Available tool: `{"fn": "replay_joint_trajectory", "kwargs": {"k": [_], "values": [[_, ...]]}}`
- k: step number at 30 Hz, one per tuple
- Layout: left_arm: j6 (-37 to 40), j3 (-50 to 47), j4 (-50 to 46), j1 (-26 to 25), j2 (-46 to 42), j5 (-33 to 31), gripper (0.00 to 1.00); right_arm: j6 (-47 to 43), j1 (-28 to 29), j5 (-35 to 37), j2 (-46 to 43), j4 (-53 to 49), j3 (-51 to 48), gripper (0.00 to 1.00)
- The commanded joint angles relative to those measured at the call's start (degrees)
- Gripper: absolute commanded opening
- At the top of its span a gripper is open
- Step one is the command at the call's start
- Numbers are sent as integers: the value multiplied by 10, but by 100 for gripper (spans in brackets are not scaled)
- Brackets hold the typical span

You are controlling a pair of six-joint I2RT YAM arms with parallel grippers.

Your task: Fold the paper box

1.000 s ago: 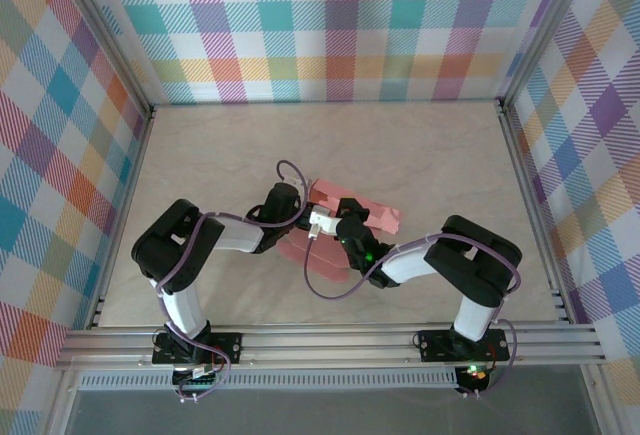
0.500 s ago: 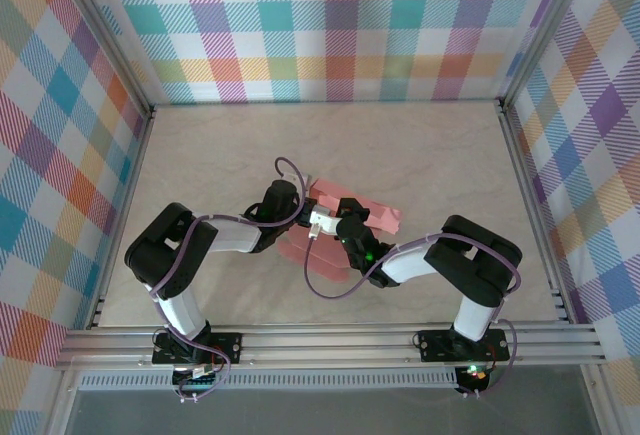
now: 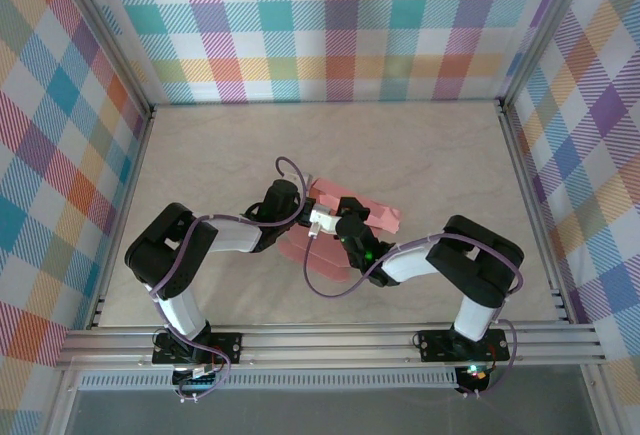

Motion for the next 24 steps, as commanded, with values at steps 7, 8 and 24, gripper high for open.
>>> {"fn": "replay_joint_trajectory", "kwargs": {"k": [7, 8, 24], "values": [[-5, 13, -13, -1, 12, -28, 1, 130, -1, -30, -88, -139, 6, 57], [-3, 14, -13, -1, 14, -28, 1, 145, -1, -38, -103, -162, 4, 61], [135, -3, 1, -1, -9, 10, 4, 707, -194, -363, -281, -579, 196, 85]]}}
